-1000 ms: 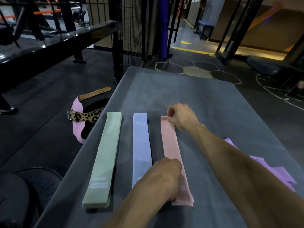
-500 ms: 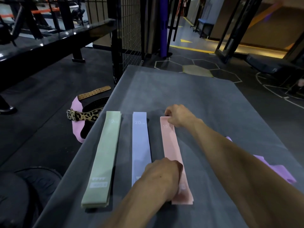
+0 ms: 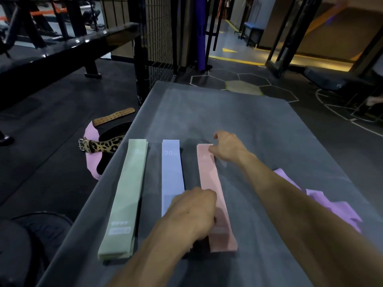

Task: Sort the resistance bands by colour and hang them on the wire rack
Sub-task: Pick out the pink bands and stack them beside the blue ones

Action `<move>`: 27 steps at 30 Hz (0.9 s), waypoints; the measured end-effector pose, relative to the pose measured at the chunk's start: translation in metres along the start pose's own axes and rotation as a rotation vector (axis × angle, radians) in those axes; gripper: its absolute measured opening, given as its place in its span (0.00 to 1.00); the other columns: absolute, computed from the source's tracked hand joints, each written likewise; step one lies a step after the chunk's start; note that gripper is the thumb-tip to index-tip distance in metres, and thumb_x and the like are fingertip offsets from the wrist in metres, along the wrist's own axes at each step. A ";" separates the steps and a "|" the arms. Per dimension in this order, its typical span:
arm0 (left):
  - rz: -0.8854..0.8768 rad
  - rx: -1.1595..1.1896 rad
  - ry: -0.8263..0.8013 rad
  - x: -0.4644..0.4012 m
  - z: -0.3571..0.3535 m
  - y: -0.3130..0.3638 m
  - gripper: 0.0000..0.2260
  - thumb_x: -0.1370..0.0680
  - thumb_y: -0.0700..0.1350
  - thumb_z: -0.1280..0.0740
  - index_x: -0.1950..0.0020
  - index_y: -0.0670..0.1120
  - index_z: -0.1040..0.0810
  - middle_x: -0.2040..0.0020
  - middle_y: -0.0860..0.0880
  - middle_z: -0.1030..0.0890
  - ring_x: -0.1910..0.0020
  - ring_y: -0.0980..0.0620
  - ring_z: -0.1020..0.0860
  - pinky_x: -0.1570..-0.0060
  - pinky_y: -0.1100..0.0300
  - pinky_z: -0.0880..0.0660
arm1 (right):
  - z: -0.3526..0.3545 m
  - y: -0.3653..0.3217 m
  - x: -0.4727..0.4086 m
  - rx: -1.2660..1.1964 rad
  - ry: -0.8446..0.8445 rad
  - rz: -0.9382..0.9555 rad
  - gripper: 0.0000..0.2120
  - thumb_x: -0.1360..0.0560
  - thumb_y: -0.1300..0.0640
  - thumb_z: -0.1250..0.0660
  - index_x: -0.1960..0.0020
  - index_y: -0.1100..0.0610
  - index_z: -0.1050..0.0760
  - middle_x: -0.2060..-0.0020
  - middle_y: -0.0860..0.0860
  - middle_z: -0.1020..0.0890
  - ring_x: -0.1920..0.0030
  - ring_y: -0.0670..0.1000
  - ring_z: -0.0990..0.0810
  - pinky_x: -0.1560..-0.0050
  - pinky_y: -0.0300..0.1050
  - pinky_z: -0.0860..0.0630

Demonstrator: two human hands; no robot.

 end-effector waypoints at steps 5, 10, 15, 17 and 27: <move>0.009 0.005 0.019 0.004 0.003 -0.004 0.08 0.22 0.41 0.34 0.43 0.48 0.25 0.44 0.45 0.22 0.46 0.43 0.22 0.50 0.53 0.24 | 0.002 0.015 0.081 -0.098 -0.156 -0.139 0.10 0.27 0.51 0.33 0.51 0.56 0.19 0.58 0.57 0.14 0.63 0.53 0.16 0.67 0.37 0.24; -0.031 0.039 -0.043 0.021 0.001 0.000 0.07 0.24 0.50 0.31 0.49 0.49 0.24 0.50 0.48 0.18 0.49 0.45 0.21 0.48 0.50 0.22 | -0.008 0.034 0.167 -0.287 -0.386 -0.177 0.14 0.22 0.56 0.35 0.49 0.67 0.20 0.61 0.62 0.13 0.63 0.58 0.13 0.64 0.42 0.18; -0.027 -0.011 -0.081 0.040 -0.008 0.006 0.20 0.30 0.59 0.25 0.45 0.53 0.26 0.47 0.51 0.23 0.48 0.48 0.23 0.50 0.53 0.24 | -0.020 0.041 0.210 -0.431 -0.355 -0.156 0.11 0.23 0.59 0.35 0.54 0.68 0.19 0.65 0.60 0.15 0.67 0.56 0.15 0.61 0.50 0.15; -0.023 -0.016 -0.045 0.042 -0.012 0.007 0.19 0.30 0.58 0.25 0.46 0.55 0.27 0.48 0.52 0.24 0.49 0.48 0.24 0.52 0.54 0.25 | -0.020 0.042 0.218 -0.371 -0.276 -0.081 0.10 0.25 0.57 0.34 0.57 0.63 0.18 0.66 0.57 0.14 0.66 0.54 0.15 0.58 0.49 0.16; -0.042 0.056 0.039 0.043 -0.016 0.014 0.12 0.29 0.58 0.28 0.53 0.58 0.28 0.52 0.53 0.19 0.52 0.48 0.22 0.56 0.53 0.24 | -0.029 0.043 0.229 -0.434 -0.202 -0.015 0.07 0.29 0.53 0.29 0.52 0.54 0.21 0.65 0.52 0.14 0.71 0.43 0.22 0.59 0.43 0.20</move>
Point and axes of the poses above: each hand's wrist, its own x-axis away from the middle knuckle, its own z-axis out of the back of the hand, y = z × x, the point moved 5 cm from there along -x, towards the middle knuckle
